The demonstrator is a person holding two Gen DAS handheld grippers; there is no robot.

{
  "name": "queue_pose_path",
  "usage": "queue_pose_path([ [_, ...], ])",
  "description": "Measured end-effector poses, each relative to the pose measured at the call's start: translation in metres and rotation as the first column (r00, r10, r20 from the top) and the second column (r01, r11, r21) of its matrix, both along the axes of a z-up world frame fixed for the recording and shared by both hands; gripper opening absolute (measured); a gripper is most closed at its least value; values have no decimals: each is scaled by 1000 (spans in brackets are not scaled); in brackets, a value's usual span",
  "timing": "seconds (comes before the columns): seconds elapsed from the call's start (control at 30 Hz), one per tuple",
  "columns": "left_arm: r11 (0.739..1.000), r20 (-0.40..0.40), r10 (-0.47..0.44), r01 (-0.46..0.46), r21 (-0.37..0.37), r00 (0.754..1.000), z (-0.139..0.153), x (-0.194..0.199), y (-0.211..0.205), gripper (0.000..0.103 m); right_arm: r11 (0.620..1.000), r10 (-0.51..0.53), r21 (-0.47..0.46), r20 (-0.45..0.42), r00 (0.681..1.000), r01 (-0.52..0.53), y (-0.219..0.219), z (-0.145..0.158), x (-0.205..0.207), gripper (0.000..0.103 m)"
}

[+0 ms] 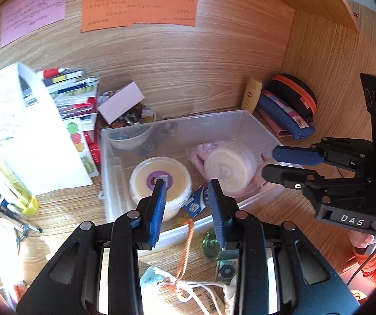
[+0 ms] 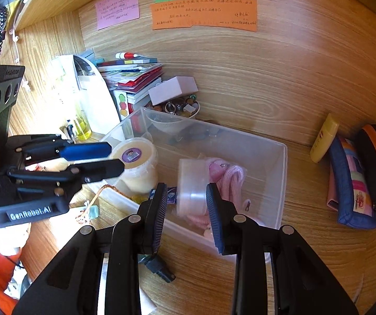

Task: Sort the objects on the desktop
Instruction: 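Carry the cylinder and keychain into the clear box and release both, then withdraw both tools toward the mint green case and dark green bottle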

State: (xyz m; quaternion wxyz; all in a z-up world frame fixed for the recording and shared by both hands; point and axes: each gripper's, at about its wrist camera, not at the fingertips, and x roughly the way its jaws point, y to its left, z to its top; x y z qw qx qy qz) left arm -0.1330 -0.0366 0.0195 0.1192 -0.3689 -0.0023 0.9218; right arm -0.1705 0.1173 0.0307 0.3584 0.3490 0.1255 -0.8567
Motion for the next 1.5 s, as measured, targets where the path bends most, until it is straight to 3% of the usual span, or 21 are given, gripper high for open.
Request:
queue_pose_path([
  [0.2,999,28,47,-47,-17,998,-5,19,-23,33,999,36,-1,13,999,-36,0,-6,18,39],
  [0.6,991,139,124,-118,-56,983,-41,50,-56,33,992,117,41,58,991,-119,-19,-24,40,42],
  [1.0,992,230,112,-94,-89,967,-75,56,-56,35,982,147,97,138,979,-161,-39,-51,42,42],
  [1.5,994,234,80,-59,-96,969,-85,44,-42,37,971,172,137,158,972,-194,-55,-60,37,47],
])
